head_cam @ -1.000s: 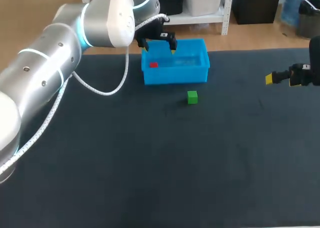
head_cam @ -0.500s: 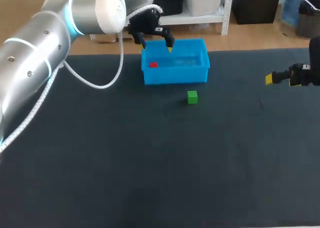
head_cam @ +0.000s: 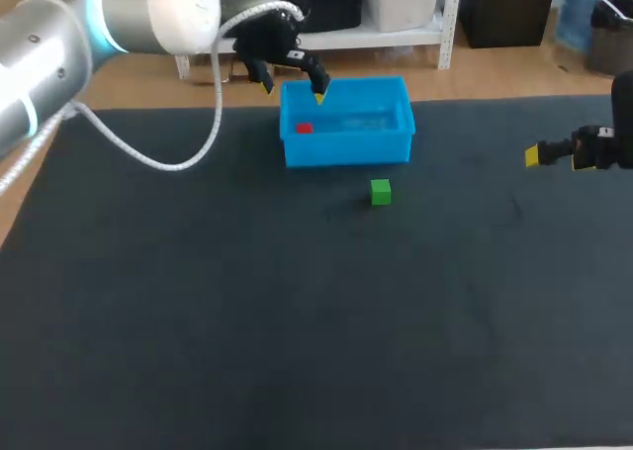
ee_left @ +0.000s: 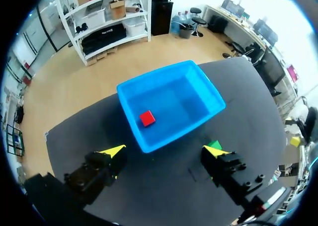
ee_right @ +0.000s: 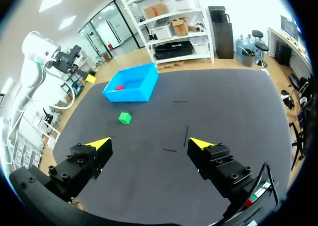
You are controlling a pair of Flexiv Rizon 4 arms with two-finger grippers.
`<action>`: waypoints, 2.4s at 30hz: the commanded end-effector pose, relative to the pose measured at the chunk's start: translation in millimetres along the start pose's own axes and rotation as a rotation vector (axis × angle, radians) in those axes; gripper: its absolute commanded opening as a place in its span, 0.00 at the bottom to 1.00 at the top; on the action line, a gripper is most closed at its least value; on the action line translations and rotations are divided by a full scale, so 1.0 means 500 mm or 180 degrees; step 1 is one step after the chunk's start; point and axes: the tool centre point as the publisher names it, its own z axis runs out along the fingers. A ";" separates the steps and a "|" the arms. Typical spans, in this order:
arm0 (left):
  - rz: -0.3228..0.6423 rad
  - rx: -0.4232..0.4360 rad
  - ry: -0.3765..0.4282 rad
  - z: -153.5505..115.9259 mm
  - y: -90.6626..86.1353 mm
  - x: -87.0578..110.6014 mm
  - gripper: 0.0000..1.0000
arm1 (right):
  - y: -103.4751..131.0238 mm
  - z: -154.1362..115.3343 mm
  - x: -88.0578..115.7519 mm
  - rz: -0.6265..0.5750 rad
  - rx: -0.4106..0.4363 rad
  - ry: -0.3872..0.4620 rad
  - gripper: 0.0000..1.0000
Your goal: Use the left arm to pick the red cube and place it into the blue plastic box first, then use the right arm to grasp the green cube and put it into the same blue plastic box after the first action is fully finished.
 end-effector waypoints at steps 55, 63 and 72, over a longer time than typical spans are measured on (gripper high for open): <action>0.0389 0.0524 -0.1393 -0.146 0.062 0.417 1.00 | -0.001 0.000 0.000 -0.0002 -0.0005 0.0004 1.00; 0.0328 0.0535 -0.1274 -0.153 0.073 0.414 1.00 | -0.001 0.000 0.000 -0.0002 -0.0005 0.0004 1.00; 0.0383 0.0499 -0.1191 -0.157 0.072 0.416 1.00 | -0.001 0.000 0.000 -0.0002 -0.0005 0.0004 1.00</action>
